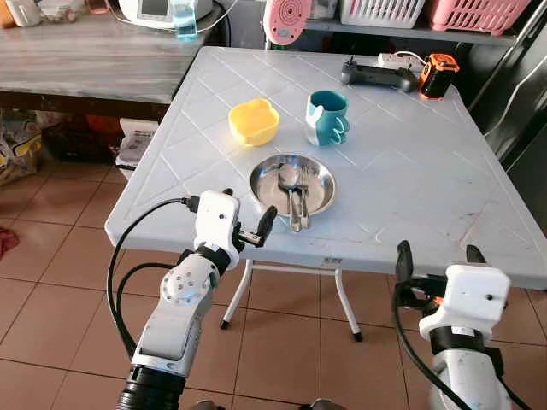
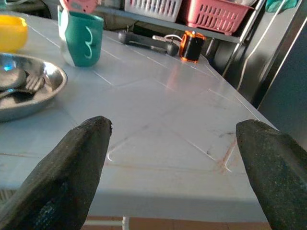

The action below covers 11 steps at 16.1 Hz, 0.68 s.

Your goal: Setting the table

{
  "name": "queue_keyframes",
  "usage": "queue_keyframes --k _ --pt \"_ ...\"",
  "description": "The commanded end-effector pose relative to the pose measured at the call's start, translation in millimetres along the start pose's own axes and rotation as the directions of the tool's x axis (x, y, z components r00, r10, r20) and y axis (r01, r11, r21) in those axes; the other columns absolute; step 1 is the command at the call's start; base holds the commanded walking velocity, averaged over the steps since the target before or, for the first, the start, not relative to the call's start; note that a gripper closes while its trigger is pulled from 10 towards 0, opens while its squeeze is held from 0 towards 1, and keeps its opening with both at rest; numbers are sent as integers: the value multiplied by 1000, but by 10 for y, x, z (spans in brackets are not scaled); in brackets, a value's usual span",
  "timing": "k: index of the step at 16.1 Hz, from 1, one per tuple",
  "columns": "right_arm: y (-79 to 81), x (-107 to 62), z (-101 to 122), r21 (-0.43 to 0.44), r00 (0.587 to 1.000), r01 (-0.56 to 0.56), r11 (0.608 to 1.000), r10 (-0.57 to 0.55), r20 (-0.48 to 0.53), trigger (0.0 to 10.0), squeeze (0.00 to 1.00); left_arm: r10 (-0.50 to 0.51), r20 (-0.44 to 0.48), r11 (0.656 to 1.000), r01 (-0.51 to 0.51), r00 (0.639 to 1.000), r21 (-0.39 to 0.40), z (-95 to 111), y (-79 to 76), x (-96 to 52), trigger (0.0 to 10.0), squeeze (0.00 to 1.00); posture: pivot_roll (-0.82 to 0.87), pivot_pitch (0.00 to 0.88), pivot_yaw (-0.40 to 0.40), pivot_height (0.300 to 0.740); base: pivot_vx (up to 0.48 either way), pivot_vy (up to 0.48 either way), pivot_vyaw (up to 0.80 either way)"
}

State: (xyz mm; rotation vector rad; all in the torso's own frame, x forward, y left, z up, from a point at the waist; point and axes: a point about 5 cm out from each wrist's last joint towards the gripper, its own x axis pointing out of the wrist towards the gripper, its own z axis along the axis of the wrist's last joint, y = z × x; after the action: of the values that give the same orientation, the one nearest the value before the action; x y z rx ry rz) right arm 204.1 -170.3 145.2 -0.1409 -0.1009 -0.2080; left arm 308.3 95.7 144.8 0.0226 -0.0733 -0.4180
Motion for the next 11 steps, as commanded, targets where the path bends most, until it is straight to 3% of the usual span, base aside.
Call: queue_keyframes --k 1,3,7,11 --pt "16 1 -24 9 1000 -14 1000 14 -10 10000 0 0 -5 1000 0 1000 4 -3 -3 15 10000 0 25 120 -10 714 0 0 0" --pt "-19 12 5 -47 999 25 999 -23 29 10000 0 5 -5 1000 -5 1000 6 -9 -1 12 10000 0 24 122 -11 714 0 0 0" --pt "-63 -14 -19 4 1000 -1 1000 1 6 10000 0 45 -15 999 -45 999 14 -54 59 -32 10000 0 20 125 -15 714 0 0 0" --pt "-75 -4 -15 -8 1000 -1 1000 1 14 10000 0 37 -14 999 -37 999 13 -51 26 -3 10000 0 16 123 -20 714 0 0 0"
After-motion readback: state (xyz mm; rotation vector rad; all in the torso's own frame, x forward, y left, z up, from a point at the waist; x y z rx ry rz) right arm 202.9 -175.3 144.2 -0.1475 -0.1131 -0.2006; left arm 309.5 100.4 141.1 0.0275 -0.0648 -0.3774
